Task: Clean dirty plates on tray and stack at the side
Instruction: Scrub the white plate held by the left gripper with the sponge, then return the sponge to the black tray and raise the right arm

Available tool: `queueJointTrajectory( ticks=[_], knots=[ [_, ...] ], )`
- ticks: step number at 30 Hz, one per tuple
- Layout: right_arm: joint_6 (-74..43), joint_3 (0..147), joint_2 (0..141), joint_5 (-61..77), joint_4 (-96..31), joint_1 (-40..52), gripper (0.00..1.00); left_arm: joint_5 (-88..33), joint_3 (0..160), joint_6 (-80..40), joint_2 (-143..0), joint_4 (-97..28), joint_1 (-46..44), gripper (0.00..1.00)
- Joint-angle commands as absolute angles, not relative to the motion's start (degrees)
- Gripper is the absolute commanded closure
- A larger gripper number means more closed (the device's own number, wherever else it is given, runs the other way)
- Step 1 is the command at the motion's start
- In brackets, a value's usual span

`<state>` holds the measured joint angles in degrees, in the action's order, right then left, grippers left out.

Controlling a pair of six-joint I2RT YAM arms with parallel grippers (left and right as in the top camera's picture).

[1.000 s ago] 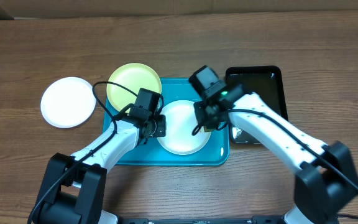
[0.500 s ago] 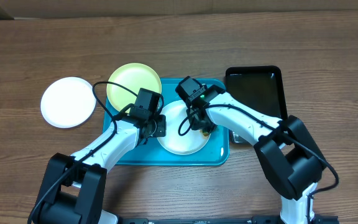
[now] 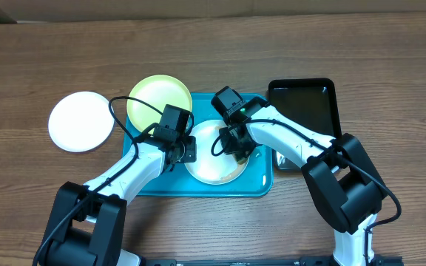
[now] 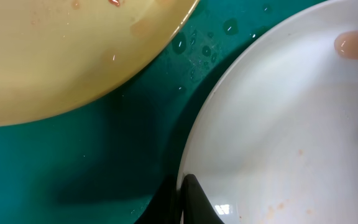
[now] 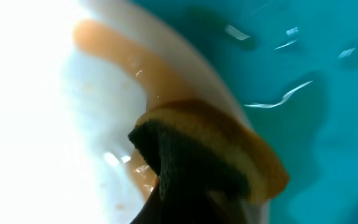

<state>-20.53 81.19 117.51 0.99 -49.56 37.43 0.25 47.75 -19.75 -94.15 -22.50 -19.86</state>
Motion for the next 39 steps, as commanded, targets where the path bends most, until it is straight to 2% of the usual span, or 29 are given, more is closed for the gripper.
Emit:
queueJointTrajectory(
  ticks=[1, 8, 12, 16, 21, 25, 32, 34, 39],
  knots=[
    [-21.1, 79.8, 121.5, 13.0, -50.0, 38.6, 0.96, 0.0, 48.6, -19.7, -94.8, -22.3, -20.3, 0.96],
    [-20.8, 80.1, 121.5, 17.0, -50.0, 38.5, 0.96, 0.0, 48.6, -19.7, -94.8, -22.3, -20.3, 0.96],
    [-15.5, 82.3, 120.8, 26.9, -51.0, 36.9, 0.96, 0.0, 48.6, -19.7, -94.8, -22.3, -20.3, 0.96],
    [-11.5, 87.0, 119.0, 35.2, -55.5, 33.4, 0.96, 0.0, 48.6, -19.7, -94.8, -22.4, -20.3, 0.96],
    [-7.2, 92.3, 115.0, 37.2, -62.8, 27.6, 0.96, 0.0, 48.6, -19.7, -94.8, -22.5, -20.3, 0.96],
    [-5.5, 93.0, 110.2, 34.9, -67.6, 22.0, 0.96, 0.0, 48.6, -19.7, -94.8, -22.5, -20.3, 0.96],
    [-5.5, 92.9, 107.4, 19.9, -77.2, 12.3, 0.96, 0.0, 48.6, -19.7, -94.8, -22.5, -20.3, 0.96],
    [-5.8, 91.6, 107.4, 14.5, -77.4, 10.2, 0.96, 0.0, 48.6, -19.7, -94.8, -22.4, -20.3, 0.96],
    [-6.2, 86.4, 107.4, 11.1, -73.3, 8.1, 0.96, 0.0, 48.6, -19.7, -94.8, -22.5, -20.3, 0.96]
  ],
)
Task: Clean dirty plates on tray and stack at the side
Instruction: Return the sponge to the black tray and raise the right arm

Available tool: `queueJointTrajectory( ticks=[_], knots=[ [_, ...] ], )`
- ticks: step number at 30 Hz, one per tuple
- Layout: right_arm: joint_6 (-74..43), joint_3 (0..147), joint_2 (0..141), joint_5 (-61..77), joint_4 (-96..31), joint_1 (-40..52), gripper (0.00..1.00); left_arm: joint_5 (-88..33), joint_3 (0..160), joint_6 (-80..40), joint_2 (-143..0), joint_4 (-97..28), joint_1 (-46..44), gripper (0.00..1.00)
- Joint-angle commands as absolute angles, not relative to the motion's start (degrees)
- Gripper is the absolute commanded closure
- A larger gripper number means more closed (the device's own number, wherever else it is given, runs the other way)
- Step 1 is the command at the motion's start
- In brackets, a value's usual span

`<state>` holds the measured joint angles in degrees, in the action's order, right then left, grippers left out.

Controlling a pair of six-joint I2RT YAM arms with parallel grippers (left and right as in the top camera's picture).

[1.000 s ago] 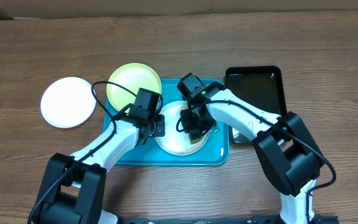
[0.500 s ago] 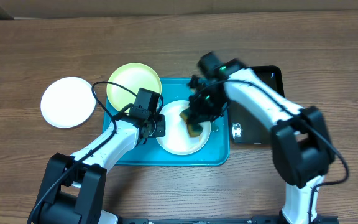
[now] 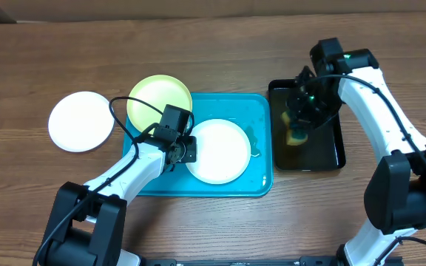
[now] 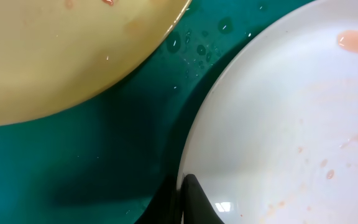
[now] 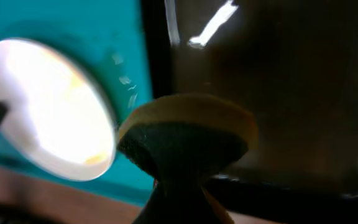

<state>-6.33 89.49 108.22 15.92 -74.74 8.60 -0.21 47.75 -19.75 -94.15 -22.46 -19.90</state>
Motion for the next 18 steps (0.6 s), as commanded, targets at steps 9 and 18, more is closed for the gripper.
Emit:
queueJointTrajectory(
  ticks=[9, 18],
  knots=[
    [-6.2, 71.0, 107.4, 8.6, -54.8, 8.1, 0.95, 0.0, 48.6, -19.7, -94.8, -22.5, -20.3, 0.96],
    [-6.2, 71.4, 107.4, 8.6, -54.7, 8.1, 0.5, 0.0, 48.6, -19.7, -94.8, -22.4, -20.3, 0.96]
  ],
)
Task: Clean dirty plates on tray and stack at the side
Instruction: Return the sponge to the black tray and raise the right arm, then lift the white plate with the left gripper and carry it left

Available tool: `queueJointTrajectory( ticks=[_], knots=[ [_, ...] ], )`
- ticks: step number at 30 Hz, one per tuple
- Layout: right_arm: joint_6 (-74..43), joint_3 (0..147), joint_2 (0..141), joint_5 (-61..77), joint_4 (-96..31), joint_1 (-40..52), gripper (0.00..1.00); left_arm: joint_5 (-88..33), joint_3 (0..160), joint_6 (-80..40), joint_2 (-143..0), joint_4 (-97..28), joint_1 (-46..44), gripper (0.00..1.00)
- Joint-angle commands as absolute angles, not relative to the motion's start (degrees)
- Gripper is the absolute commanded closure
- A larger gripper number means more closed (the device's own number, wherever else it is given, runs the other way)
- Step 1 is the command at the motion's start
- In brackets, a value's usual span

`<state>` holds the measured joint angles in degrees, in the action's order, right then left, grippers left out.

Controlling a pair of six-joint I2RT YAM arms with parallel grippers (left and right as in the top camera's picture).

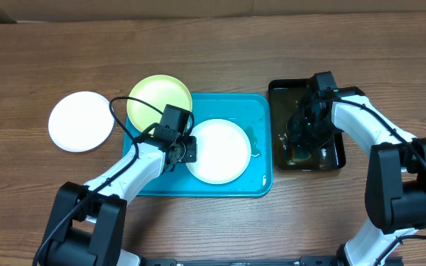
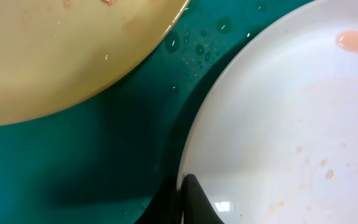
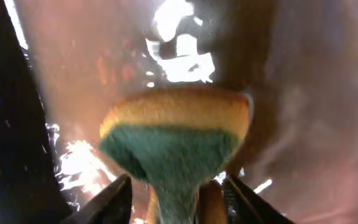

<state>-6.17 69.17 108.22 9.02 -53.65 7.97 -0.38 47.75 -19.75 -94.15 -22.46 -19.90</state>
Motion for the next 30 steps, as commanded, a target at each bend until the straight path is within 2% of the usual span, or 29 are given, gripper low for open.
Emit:
queueJointTrajectory(
  ticks=[1, 5, 6, 7, 8, 12, 17, 19, 20, 21, 30],
  knots=[
    [-6.2, 72.5, 107.4, 8.6, -56.0, 8.1, 0.5, 0.0, 48.6, -19.7, -94.8, -22.5, -20.3, 0.96],
    [-6.2, 74.5, 107.4, 8.6, -57.5, 8.1, 0.49, 0.0, 48.6, -19.7, -94.8, -22.4, -20.3, 0.91],
    [-6.2, 74.4, 107.4, 8.5, -57.5, 8.1, 0.44, 0.0, 48.6, -19.7, -94.8, -22.5, -20.3, 0.88],
    [-6.2, 74.1, 107.4, 8.2, -57.3, 8.1, 0.31, 0.0, 48.6, -19.7, -94.8, -22.5, -20.3, 0.87],
    [-6.3, 73.6, 107.4, 7.4, -56.9, 8.1, 0.26, 0.0, 48.6, -19.7, -94.8, -22.5, -20.3, 0.86],
    [-9.9, 72.4, 107.4, 4.9, -55.0, 8.1, 0.23, 0.0, 48.6, -19.7, -94.8, -22.7, -20.3, 0.84],
    [-10.5, 80.7, 107.3, 8.0, -60.1, 6.8, 0.21, 0.0, 48.5, -19.7, -94.8, -23.9, -20.3, 0.85],
    [-11.4, 90.1, 107.3, 7.9, -65.5, 4.1, 0.18, 0.0, 48.6, -20.0, -94.8, -25.0, -20.3, 0.96],
    [-12.4, 92.9, 107.3, 8.0, -67.3, 2.9, 0.14, 0.6, 49.0, -20.5, -94.8, -26.0, -20.3, 0.96],
    [-13.2, 94.8, 107.3, 8.0, -68.4, 2.0, 0.0, 1.4, 49.8, -21.4, -94.8, -27.5, -20.3, 0.96],
    [-13.5, 97.5, 107.4, 8.0, -67.9, -2.6, 0.0, 15.3, 66.6, -22.7, -94.7, -48.1, -21.1, 0.96]
  ],
)
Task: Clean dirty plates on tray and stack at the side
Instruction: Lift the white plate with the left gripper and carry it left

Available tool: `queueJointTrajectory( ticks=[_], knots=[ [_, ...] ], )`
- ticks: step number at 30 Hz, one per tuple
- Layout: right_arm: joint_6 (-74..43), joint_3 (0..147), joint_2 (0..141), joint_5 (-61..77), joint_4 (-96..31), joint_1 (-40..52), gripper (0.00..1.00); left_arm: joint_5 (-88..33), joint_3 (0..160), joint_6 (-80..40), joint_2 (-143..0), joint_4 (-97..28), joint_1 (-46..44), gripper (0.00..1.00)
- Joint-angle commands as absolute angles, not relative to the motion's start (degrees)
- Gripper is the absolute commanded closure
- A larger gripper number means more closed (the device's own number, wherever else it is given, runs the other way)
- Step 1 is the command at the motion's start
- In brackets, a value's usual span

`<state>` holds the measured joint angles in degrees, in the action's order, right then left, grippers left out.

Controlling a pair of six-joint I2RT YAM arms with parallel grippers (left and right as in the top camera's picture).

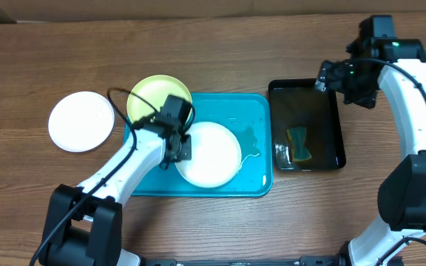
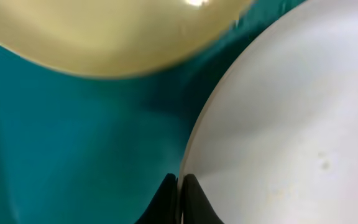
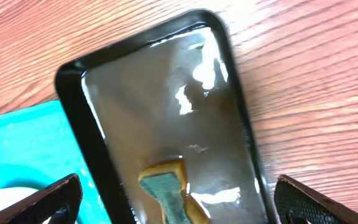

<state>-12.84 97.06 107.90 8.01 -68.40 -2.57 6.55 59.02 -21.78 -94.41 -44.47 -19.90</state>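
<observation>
A white plate (image 1: 211,157) with faint orange smears lies on the teal tray (image 1: 251,177). My left gripper (image 1: 177,145) is shut on its left rim, the fingertips (image 2: 180,186) pinching the edge of the white plate (image 2: 291,124). A yellow-green plate (image 1: 150,96) overlaps the tray's back left corner. The yellow and green sponge (image 1: 299,143) lies loose in the black water tray (image 1: 307,94). My right gripper (image 1: 343,77) hangs open high over that tray's back right corner; in its wrist view the sponge (image 3: 166,186) lies far below its fingers.
A clean white plate (image 1: 81,120) rests on the wooden table left of the teal tray. Water drops lie on the teal tray's right half. The black tray's rim (image 3: 70,81) stands right beside the teal tray (image 3: 30,137).
My right gripper has let go of the sponge, which now lies in the black tray, and stands open higher and farther back right. My left gripper and the white plate have shifted slightly left.
First my right gripper pressed the sponge on the white plate while my left held the plate's rim. Then the sponge was held over the black tray, then down in its water. Now the sponge lies loose there and the left gripper still holds the plate.
</observation>
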Motion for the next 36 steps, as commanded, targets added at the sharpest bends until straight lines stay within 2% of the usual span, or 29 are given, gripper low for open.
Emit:
queueJointTrajectory(
  ticks=[1, 6, 12, 25, 36],
  knots=[
    [-13.5, 97.5, 107.4, 8.0, -67.7, -2.6, 0.0, 16.6, 68.2, -22.7, -94.7, -49.3, -21.6, 0.96],
    [-13.5, 97.5, 107.4, 8.0, -67.6, -2.5, 0.0, 29.1, 77.1, -22.8, -94.7, -55.3, -28.1, 0.96],
    [-13.5, 97.5, 107.4, 8.0, -67.6, -2.5, 0.0, 43.2, 81.1, -22.9, -94.7, -55.6, -36.3, 0.96],
    [-13.5, 97.5, 107.4, 8.0, -67.6, -2.5, 0.0, 89.6, 81.2, -22.0, -94.7, -53.1, -57.5, 0.96],
    [-13.5, 97.5, 107.4, 8.0, -67.6, -2.5, 0.0, 89.5, 81.2, -17.8, -94.8, -50.7, -60.7, 0.96]
  ],
)
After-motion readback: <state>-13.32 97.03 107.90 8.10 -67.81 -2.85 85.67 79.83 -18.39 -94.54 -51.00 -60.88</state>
